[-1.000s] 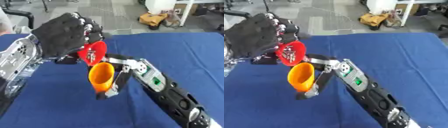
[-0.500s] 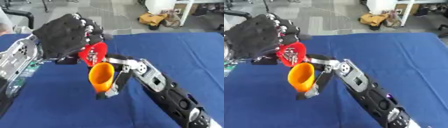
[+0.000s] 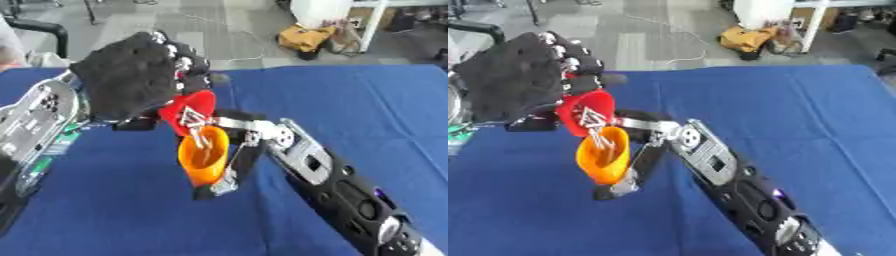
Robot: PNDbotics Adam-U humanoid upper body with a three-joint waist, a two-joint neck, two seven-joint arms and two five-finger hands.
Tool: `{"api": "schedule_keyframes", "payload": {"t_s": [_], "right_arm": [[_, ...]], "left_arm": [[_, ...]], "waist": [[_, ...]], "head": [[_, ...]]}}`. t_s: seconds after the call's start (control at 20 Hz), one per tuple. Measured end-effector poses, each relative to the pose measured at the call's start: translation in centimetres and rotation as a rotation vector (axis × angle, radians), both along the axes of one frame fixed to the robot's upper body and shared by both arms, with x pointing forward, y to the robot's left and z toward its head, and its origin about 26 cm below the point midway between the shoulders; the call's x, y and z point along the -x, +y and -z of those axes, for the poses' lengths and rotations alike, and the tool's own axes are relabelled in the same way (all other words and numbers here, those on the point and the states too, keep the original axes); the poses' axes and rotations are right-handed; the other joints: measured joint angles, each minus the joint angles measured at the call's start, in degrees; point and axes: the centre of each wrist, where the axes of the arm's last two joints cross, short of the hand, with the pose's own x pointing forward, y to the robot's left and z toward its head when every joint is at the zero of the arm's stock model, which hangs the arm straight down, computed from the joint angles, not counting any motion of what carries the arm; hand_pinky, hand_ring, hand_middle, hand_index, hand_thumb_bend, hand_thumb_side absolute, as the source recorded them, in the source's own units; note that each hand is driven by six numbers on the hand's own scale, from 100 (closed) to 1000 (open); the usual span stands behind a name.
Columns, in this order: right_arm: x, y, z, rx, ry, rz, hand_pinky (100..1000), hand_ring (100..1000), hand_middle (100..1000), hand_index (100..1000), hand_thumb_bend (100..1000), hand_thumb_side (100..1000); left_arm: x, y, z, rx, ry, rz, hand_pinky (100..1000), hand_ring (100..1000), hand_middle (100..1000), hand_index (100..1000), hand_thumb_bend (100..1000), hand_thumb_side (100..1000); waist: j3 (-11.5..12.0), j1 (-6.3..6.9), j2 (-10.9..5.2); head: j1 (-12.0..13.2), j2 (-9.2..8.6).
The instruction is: Pour the contents of one cup into another cup.
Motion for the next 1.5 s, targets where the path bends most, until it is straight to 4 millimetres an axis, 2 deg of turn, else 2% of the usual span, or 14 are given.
{"api": "schedule_keyframes", "payload": {"t_s": [1.5], "right_arm": [[-0.01,0.01,-0.03,0.000,0.000,-0.001,200,427,286,427,284,156]], "left_arm": [[0.20,-0.07,-0.13,-0.014,-0.032,-0.010,309,377,367,838,542,100]], "waist": [[0.29,0.26,0.00]], "head": [[-0.04,0.00]]}}
